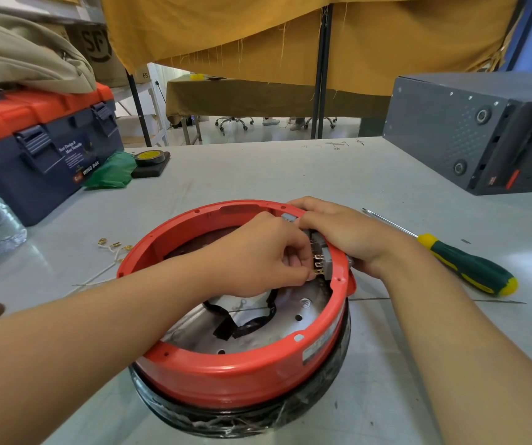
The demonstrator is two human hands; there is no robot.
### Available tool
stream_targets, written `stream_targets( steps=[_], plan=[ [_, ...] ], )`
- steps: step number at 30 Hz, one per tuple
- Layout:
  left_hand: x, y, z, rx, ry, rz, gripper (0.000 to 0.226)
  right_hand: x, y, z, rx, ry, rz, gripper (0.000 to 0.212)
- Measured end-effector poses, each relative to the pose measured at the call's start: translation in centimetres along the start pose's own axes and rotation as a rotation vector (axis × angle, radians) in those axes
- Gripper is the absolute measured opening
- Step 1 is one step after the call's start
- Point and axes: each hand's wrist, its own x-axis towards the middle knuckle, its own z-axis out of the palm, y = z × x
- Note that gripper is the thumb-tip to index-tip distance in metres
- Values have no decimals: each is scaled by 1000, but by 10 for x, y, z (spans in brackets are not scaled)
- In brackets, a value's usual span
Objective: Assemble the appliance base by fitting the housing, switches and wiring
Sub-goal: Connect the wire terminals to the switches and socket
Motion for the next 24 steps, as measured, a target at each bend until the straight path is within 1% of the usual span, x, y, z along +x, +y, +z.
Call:
stream_targets(
  steps=[9, 16, 24],
  plan=[
    [0, 0, 2, -19, 0, -32, 5, -1, -1, 1, -34, 26, 12, 30],
    [1, -1, 5, 11, 15, -37, 6, -2, -3, 3, -45, 31, 19, 31],
    [3, -5, 1, -48, -12, -33, 8, -3, -4, 3, -51, 33, 20, 30]
  ],
)
